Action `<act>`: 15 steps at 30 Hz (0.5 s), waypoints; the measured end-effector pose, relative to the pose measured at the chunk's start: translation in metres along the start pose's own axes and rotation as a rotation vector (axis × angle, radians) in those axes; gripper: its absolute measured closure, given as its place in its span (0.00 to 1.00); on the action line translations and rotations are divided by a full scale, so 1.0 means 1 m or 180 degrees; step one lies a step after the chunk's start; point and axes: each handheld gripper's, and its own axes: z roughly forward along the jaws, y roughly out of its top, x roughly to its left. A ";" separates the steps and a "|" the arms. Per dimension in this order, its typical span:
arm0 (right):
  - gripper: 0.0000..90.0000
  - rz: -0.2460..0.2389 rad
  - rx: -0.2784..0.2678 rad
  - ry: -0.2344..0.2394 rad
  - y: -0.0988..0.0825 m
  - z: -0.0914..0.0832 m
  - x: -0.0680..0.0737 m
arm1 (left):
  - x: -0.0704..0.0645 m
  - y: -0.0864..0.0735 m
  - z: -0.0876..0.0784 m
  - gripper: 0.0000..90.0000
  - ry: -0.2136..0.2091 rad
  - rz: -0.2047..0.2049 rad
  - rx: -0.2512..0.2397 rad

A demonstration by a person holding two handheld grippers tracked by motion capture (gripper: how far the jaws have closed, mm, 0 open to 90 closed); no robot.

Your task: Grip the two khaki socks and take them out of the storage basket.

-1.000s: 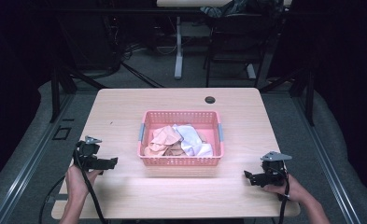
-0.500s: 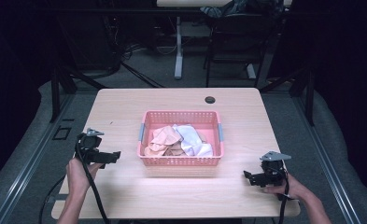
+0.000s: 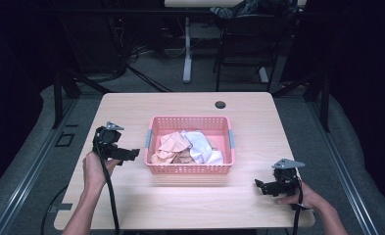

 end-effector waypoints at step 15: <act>0.00 -0.0021 0.0004 0.0024 0.001 0.000 0.000 | -0.036 0.050 0.028 0.00 -0.0301 0.0358 0.0259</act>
